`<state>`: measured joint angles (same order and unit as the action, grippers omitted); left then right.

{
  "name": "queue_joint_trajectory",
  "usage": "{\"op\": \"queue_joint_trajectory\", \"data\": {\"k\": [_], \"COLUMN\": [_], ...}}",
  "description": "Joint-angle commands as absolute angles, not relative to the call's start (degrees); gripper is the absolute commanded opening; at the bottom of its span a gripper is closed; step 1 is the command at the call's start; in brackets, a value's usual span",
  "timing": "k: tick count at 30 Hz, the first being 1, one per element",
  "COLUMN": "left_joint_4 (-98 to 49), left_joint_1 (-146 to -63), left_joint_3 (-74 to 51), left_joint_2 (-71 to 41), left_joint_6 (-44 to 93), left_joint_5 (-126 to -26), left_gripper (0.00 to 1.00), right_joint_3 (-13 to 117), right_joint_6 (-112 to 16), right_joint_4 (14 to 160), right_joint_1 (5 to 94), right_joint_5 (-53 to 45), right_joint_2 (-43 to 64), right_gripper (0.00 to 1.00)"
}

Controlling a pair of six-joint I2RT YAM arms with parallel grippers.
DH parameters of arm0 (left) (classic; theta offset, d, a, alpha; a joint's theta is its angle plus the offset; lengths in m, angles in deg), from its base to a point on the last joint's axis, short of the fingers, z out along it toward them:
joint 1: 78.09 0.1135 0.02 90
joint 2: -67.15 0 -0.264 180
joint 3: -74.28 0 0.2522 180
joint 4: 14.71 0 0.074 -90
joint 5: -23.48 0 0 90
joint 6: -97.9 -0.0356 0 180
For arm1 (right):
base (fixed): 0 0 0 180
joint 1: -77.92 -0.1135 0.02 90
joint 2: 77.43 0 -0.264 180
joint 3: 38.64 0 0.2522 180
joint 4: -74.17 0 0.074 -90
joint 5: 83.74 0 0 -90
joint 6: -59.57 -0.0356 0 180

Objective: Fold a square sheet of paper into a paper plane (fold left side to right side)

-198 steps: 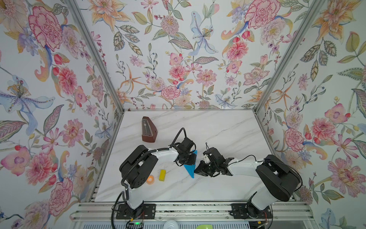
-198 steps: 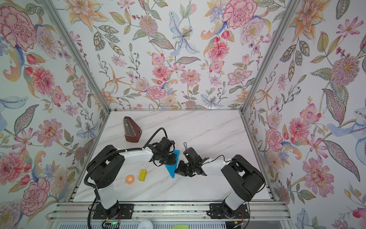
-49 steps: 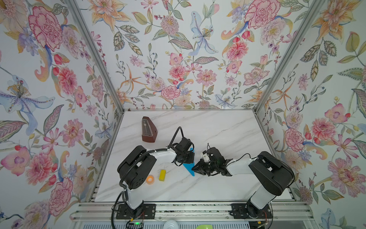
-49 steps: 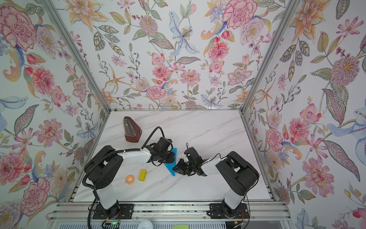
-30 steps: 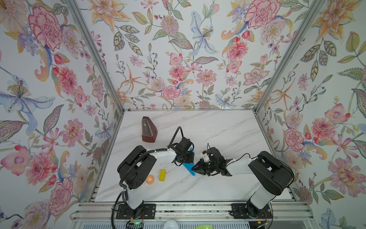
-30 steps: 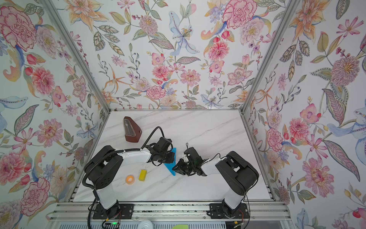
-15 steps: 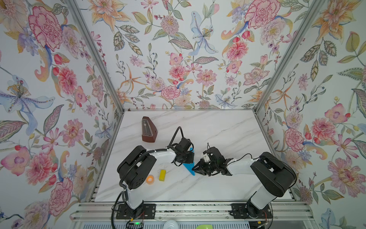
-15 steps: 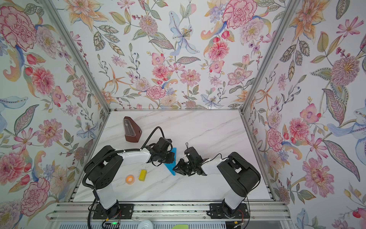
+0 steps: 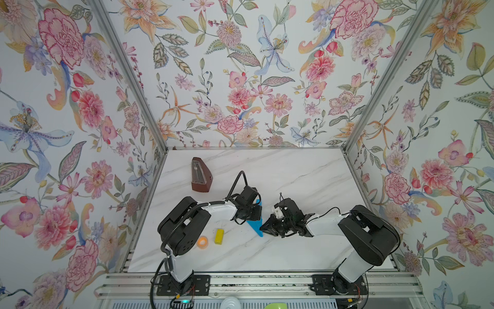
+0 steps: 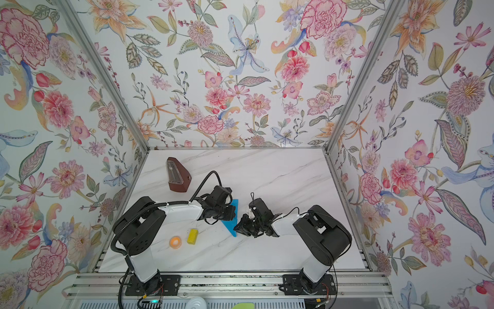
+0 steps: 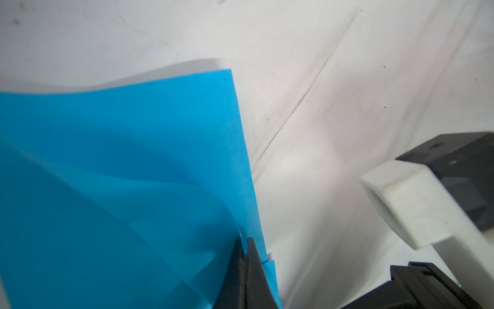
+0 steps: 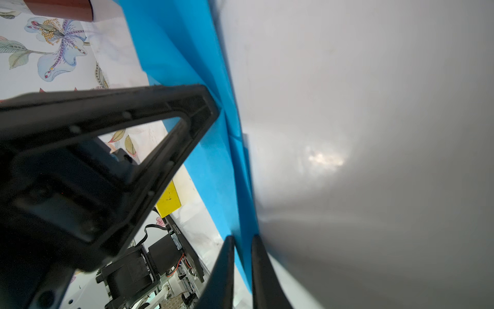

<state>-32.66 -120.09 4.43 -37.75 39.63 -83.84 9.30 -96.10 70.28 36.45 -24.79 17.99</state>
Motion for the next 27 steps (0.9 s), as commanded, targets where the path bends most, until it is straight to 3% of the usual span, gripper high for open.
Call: {"op": "queue_joint_trajectory", "data": {"k": [1, 10, 16, 27], "left_joint_4": [-34.9, -34.8, -34.6, -34.9], "left_joint_1": [-119.6, -119.5, -119.5, -119.6], "left_joint_3": [5.9, 6.1, 6.1, 6.5], "left_joint_2": [-37.0, -36.8, -36.5, -32.6], "left_joint_6": [38.8, 38.9, 39.1, 39.7], "left_joint_5": [-82.8, -82.5, -82.4, -81.5], "left_gripper": [0.00, 0.00, 0.00, 0.02], "right_joint_3": [9.9, 9.8, 9.8, 10.8], "right_joint_6": [-97.0, -97.7, -97.9, -97.2], "right_joint_4": [69.6, 67.7, 66.9, 68.8], "right_joint_1": [36.6, 36.7, 36.5, 35.9], "right_joint_5": [-24.6, -24.9, -25.1, -24.8], "right_joint_2": [17.1, 18.4, 19.8, 22.9], "right_gripper": [0.14, 0.11, 0.03, 0.04]}}
